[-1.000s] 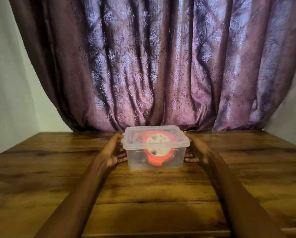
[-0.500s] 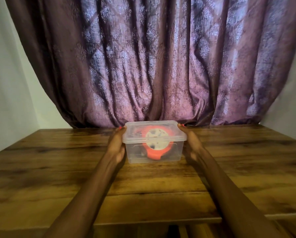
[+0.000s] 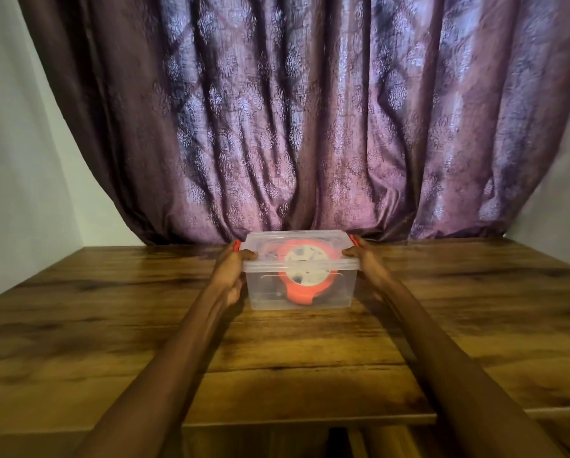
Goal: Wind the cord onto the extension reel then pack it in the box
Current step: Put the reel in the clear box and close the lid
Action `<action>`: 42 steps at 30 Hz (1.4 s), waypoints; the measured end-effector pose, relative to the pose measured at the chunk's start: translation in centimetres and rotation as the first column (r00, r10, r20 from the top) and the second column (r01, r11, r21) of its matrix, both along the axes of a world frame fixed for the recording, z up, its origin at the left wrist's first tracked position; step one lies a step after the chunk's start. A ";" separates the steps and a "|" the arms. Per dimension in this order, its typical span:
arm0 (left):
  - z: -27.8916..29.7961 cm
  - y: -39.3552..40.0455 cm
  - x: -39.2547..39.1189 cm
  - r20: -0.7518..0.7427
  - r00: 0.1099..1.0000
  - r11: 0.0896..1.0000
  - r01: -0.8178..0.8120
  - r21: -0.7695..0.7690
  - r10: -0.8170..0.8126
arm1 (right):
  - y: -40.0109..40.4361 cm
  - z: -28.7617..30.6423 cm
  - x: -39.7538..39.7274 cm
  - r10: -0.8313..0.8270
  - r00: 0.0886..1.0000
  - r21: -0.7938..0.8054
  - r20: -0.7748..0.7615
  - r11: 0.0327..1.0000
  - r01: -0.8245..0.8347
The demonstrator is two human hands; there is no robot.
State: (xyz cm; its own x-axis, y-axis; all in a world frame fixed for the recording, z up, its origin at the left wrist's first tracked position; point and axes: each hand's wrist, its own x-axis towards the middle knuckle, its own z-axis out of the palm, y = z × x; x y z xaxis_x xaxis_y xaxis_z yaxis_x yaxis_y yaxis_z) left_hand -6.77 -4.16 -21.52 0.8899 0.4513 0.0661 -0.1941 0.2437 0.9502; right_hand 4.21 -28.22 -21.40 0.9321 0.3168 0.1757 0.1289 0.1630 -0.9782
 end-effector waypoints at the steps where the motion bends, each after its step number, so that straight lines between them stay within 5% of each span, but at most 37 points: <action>1: 0.1 0.1 0.0 -0.008 1.000 1.000 -0.001 0.004 0.001 | -0.1 0.2 0.1 -0.003 1.000 -0.039 0.011 0.999 0.003; 7: 0.3 0.6 0.2 -0.063 0.998 0.998 0.010 0.056 -0.007 | -0.4 0.9 0.3 0.019 0.999 -0.174 0.045 0.985 -0.011; 17: 0.5 0.7 1.2 -0.042 0.996 0.904 -0.053 0.425 0.078 | 0.5 0.2 -1.0 -0.086 0.996 -0.011 -0.013 0.996 0.086; 20: -0.5 0.0 0.2 0.110 0.951 0.691 -0.287 0.663 0.290 | 0.9 -1.4 -1.6 -0.410 0.833 -0.281 0.372 0.806 0.522; 22: -2.2 -0.8 -1.2 0.276 0.910 0.490 -0.402 0.773 0.311 | 1.1 -2.0 -2.0 -0.429 0.660 -0.307 0.617 0.640 0.704; 25: -3.4 -0.7 -2.6 0.410 0.876 0.169 -0.458 0.873 0.255 | 1.8 -2.0 -2.9 -0.357 0.577 -0.342 0.734 0.539 0.769; 29: -2.8 1.1 -4.2 0.390 0.885 -0.239 -0.334 0.912 0.254 | 2.9 -2.7 -3.2 -0.187 0.582 -0.426 0.791 0.515 0.744; 31: -3.1 3.0 -5.3 0.462 0.858 -0.270 -0.400 0.876 0.225 | 4.3 -2.9 -3.1 -0.070 0.591 -0.482 0.804 0.506 0.715; 34: -2.7 5.0 -7.3 0.475 0.825 -0.162 -0.447 0.880 0.306 | 7.9 -2.6 -3.2 0.027 0.595 -0.518 0.803 0.524 0.676; 42: -3.2 9.9 -13.9 0.492 0.755 -0.320 -0.381 0.867 0.433 | 21.2 -1.5 -7.6 0.050 0.662 -0.465 0.748 0.751 0.468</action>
